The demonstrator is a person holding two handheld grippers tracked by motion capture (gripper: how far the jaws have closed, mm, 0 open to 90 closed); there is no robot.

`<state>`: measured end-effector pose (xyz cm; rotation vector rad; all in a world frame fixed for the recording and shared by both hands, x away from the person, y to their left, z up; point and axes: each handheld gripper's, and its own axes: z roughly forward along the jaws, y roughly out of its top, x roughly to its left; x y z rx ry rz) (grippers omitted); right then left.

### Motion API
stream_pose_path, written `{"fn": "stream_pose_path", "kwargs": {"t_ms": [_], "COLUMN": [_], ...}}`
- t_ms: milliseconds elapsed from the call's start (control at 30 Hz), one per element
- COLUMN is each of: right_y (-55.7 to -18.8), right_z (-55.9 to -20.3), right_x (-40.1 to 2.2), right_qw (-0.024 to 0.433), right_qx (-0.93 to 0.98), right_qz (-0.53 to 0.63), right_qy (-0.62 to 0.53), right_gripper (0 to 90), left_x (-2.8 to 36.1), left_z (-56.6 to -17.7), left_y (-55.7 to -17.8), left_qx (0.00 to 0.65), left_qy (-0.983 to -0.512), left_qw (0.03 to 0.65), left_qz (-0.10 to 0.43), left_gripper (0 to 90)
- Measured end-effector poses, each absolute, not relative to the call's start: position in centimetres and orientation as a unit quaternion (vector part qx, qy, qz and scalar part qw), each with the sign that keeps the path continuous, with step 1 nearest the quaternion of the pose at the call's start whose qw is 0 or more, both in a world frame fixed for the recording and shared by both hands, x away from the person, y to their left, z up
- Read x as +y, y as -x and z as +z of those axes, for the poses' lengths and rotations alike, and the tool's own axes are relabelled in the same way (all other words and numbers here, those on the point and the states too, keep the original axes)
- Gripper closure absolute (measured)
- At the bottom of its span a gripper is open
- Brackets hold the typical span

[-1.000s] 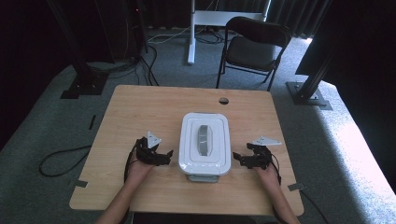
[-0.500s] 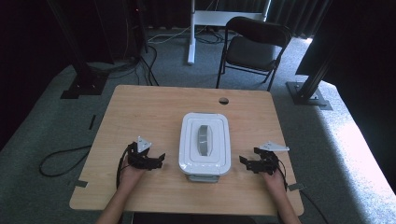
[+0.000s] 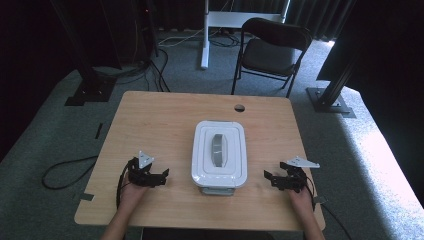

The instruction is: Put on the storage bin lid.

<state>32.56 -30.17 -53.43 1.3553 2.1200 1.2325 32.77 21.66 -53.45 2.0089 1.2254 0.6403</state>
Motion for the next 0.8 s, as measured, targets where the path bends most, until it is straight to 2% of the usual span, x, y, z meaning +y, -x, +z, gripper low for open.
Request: {"fn": "stream_pose_path", "kwargs": {"t_ms": [467,800], "right_y": [-31.0,-30.7], "right_z": [-53.6,-53.7], "right_x": [-32.2,-32.3], "right_qw": [0.193,0.235], "right_qx": [0.728,0.711], "right_qz": [0.424,0.402], "right_qy": [-0.503,-0.526], "right_gripper": [13.2,12.3], "left_x": [24.8,27.3], "left_z": [-53.7,-53.8], "left_y": [-31.4,-31.0], "left_qx": [0.506,0.551], "left_qy": [-0.755,-0.731], "left_qw": [0.333,0.307], "left_qz": [0.251,0.259], "left_gripper": [1.6,1.6]}}
